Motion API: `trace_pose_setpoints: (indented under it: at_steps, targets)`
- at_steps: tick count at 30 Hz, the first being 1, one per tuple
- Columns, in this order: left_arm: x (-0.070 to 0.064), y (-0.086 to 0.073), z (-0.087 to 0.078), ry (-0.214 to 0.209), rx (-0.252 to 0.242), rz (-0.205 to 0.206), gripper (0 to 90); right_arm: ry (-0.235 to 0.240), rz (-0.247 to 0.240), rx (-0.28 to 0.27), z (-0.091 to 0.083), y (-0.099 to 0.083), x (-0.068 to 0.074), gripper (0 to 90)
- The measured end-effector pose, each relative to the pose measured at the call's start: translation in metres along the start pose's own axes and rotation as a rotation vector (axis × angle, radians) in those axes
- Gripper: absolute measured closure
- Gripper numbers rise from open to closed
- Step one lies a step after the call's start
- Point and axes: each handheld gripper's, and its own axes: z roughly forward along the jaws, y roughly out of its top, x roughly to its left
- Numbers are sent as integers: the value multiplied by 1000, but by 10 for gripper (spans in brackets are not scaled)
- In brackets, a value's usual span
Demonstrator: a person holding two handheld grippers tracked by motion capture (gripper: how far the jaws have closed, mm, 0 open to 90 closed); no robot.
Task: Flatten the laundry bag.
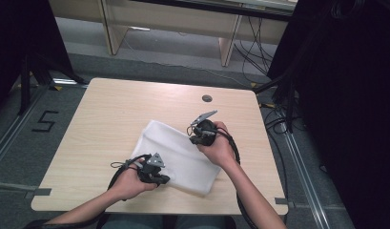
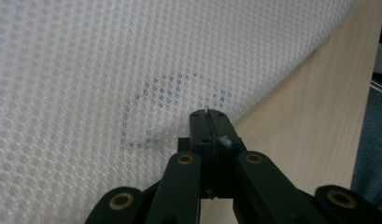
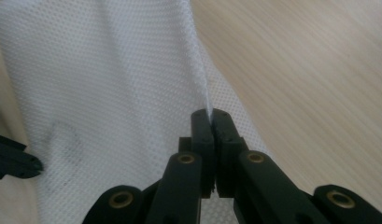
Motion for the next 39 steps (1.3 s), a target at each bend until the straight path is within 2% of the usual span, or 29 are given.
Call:
trace_pose_setpoints:
  at_steps: [1, 2, 3, 4, 5, 6, 7, 8, 9, 10, 11, 12, 14, 15, 16, 17, 18, 21, 22, 24, 26, 27, 30, 31, 33, 34, 37, 38, 39]
  targets:
    - [1, 0, 1, 11, 2, -9, 892, 8, 2, -4, -1, 1, 2, 900]
    - [5, 2, 0, 13, 27, 28, 892, 1, -4, -9, -4, 3, 4, 900]
    - [7, 3, 1, 19, 36, 27, 893, -2, -13, -18, -5, 5, 6, 900]
    - [8, 4, 2, 20, 30, 24, 893, 0, -31, -21, -8, 7, 7, 900]
    - [10, 6, 2, 28, 41, 31, 893, -21, -62, -26, -10, 9, 8, 900]
    - [11, 7, 3, 25, 37, 27, 893, -23, -62, -33, -12, 10, 12, 900]
    - [12, 9, 5, 25, 17, -3, 894, -25, -65, -31, -15, 11, 14, 900]
    - [14, 11, 6, 24, 15, -5, 894, -31, -87, -60, -16, 13, 17, 900]
    - [16, 13, 6, 35, 19, 10, 894, -33, -99, -67, -19, 14, 20, 900]
    - [18, 15, 7, 36, 18, 3, 894, -28, -96, -55, -23, 15, 24, 900]
    - [17, 16, 11, 45, -33, -53, 895, -31, -112, -64, -25, 15, 26, 900]
    - [17, 17, 13, 46, -44, -65, 894, -33, -109, -71, -26, 16, 29, 900]
    - [22, 20, 15, 63, -58, -67, 894, -26, -119, -68, -31, 17, 33, 900]
    - [24, 20, 15, 74, -72, -63, 894, -41, -122, -79, -32, 17, 36, 900]
    - [26, 20, 15, 96, -85, -47, 895, -27, -112, -69, -35, 18, 38, 900]
    - [27, 19, 14, 109, -93, -36, 897, -39, -129, -85, -35, 18, 39, 900]
    - [28, 18, 13, 134, -93, -18, 897, -39, -119, -80, -38, 18, 40, 900]
    - [27, 15, 12, 125, -91, -18, 898, -53, -125, -106, -41, 18, 43, 900]
    - [25, 15, 13, 128, -92, -18, 897, -34, -100, -95, -42, 19, 44, 900]
    - [26, 16, 13, 138, -98, -2, 898, -42, -105, -109, -42, 18, 44, 900]
    - [27, 16, 13, 145, -112, -21, 898, -25, -81, -117, -44, 19, 46, 900]
    - [29, 16, 13, 152, -111, -13, 898, -24, -84, -123, -46, 19, 46, 900]
    - [34, 13, 14, 181, -132, -50, 898, -19, -82, -137, -50, 19, 49, 900]
    - [39, 12, 13, 193, -131, -33, 898, -16, -86, -131, -52, 19, 51, 900]
    - [42, 11, 13, 205, -126, -32, 897, -25, -90, -142, -53, 19, 54, 900]
    - [44, 11, 13, 183, -120, -33, 898, -29, -98, -145, -53, 19, 55, 899]
    - [43, 10, 9, 202, -135, -36, 898, -30, -126, -145, -52, 18, 55, 900]
    - [41, 10, 8, 192, -137, -38, 898, -21, -96, -148, -52, 18, 57, 899]
    - [39, 10, 6, 191, -139, -34, 898, -18, -102, -150, -52, 18, 56, 900]
